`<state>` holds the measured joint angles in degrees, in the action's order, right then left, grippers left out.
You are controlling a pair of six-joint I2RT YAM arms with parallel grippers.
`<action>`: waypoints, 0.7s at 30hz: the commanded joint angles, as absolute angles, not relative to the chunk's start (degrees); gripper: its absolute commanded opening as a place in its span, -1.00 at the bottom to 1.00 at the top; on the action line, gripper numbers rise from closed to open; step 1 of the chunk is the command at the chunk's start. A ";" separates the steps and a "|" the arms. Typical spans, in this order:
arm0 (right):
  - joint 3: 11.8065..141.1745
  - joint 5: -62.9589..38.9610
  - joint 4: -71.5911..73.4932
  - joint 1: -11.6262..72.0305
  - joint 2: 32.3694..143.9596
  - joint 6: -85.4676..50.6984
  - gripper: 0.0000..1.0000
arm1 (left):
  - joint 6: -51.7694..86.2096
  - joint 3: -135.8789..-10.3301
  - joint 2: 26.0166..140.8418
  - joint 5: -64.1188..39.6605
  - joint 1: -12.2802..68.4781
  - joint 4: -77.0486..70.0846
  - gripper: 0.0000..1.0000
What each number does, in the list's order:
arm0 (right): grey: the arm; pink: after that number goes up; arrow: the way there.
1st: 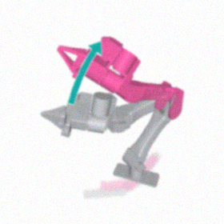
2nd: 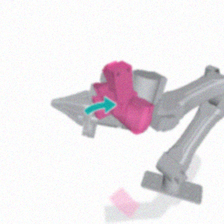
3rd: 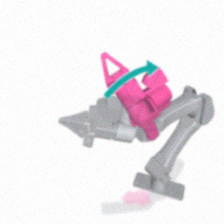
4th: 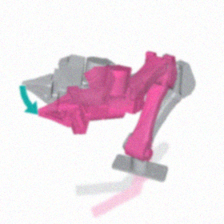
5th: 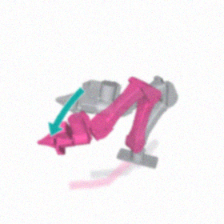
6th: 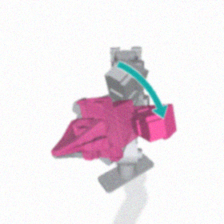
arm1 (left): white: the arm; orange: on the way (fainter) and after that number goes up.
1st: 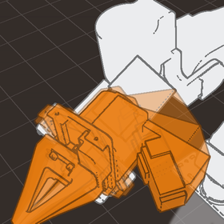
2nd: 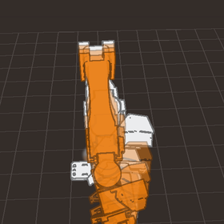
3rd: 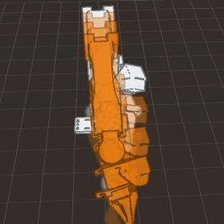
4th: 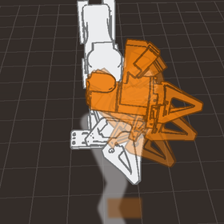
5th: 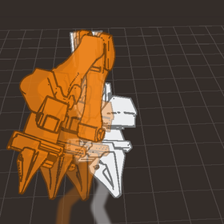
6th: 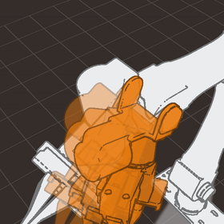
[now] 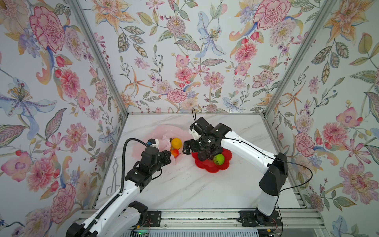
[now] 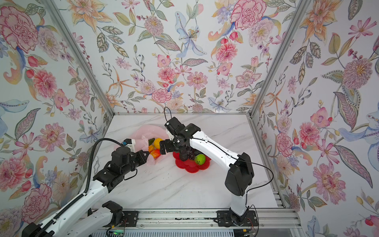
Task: Place the fruits into the plastic bag
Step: Pick up the fruit from the plate.
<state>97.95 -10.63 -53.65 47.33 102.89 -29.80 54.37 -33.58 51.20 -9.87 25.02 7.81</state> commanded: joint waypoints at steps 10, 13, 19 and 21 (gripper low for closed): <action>89.98 -10.93 -55.53 39.23 108.82 -18.93 0.60 | 51.78 -38.22 56.93 -13.43 24.60 8.93 -1.00; 91.87 -11.16 -54.93 39.07 110.39 -18.08 0.50 | 53.48 -37.75 56.17 -11.70 24.71 7.40 -1.00; 94.83 -11.12 -54.34 38.95 115.04 -18.03 0.24 | 52.11 -39.81 56.66 -11.18 24.61 8.19 -1.00; 96.48 -10.97 -54.06 39.02 117.26 -18.25 0.19 | 50.57 -40.83 57.31 -11.53 24.61 9.26 -1.00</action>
<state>94.30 -10.81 -54.43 38.92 113.95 -18.76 52.90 -37.87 56.82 -11.62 25.02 8.21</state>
